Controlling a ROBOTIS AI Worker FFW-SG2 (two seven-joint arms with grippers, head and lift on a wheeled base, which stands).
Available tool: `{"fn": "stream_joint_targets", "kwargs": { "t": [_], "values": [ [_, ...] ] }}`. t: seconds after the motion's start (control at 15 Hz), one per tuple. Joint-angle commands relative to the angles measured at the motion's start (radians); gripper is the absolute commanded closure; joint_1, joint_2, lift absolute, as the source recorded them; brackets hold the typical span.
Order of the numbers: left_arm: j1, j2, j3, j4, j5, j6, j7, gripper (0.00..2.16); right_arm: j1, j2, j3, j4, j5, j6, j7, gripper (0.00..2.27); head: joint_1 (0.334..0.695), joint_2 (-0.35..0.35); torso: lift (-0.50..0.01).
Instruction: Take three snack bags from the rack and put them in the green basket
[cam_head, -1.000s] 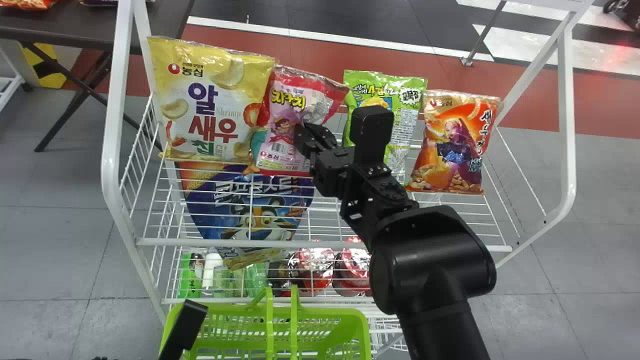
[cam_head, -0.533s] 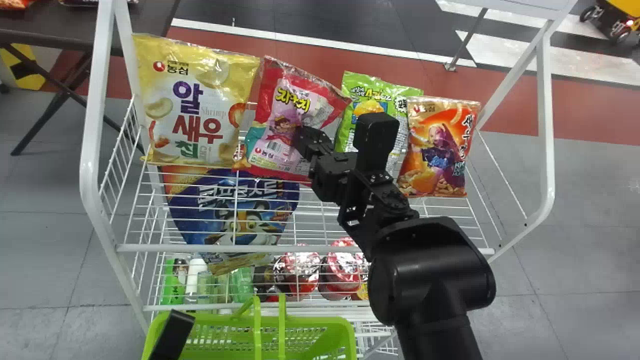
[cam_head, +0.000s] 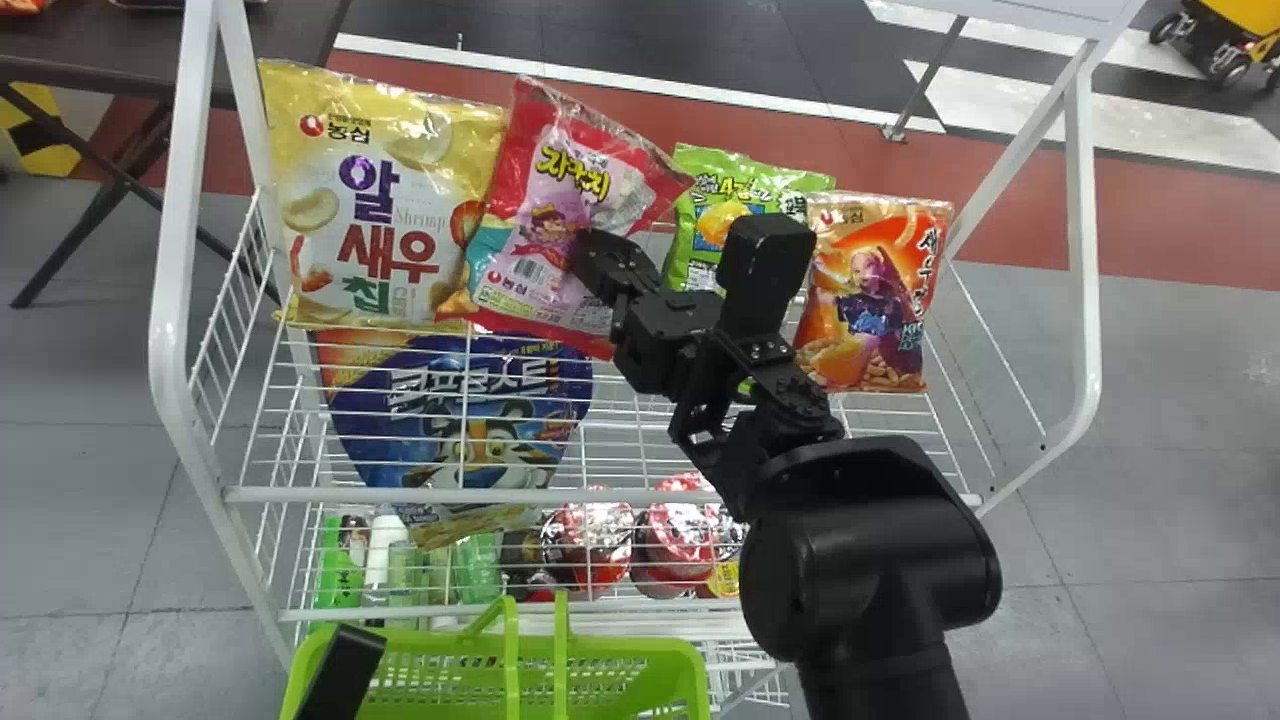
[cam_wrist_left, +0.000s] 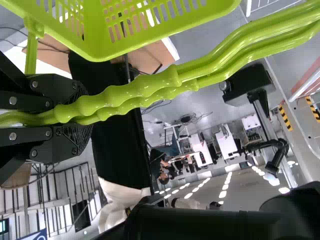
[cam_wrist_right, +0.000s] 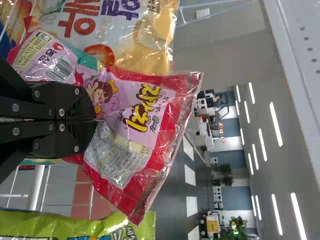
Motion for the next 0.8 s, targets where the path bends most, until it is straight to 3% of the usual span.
{"fn": "stream_joint_targets", "kwargs": {
  "t": [0.0, 0.27, 0.4, 0.53, 0.73],
  "values": [
    [0.0, 0.0, 0.003, -0.001, 0.001, 0.0, 0.0, 1.75, 0.042, 0.001, 0.026, -0.072, -0.002, 0.008, 0.004, 1.99, 0.695, -0.252, -0.015],
    [-0.001, 0.002, 0.026, -0.005, 0.002, -0.003, -0.006, 1.75, 0.192, -0.008, 0.021, -0.336, -0.002, 0.185, 0.004, 1.98, 0.695, -0.224, -0.015],
    [0.0, 0.005, 0.043, -0.018, 0.004, 0.0, -0.006, 1.75, 0.283, -0.058, -0.023, -0.481, -0.003, 0.302, 0.005, 1.98, 0.695, -0.229, -0.015],
    [0.0, 0.003, 0.058, -0.025, 0.002, 0.006, -0.006, 1.75, 0.363, -0.098, -0.095, -0.606, -0.026, 0.44, 0.034, 1.98, 0.695, -0.272, -0.015],
    [0.003, -0.003, 0.07, -0.06, -0.002, 0.046, -0.006, 1.75, 0.481, -0.107, -0.255, -0.765, -0.081, 0.597, 0.106, 1.98, 0.695, -0.35, -0.015]
  ]
}}
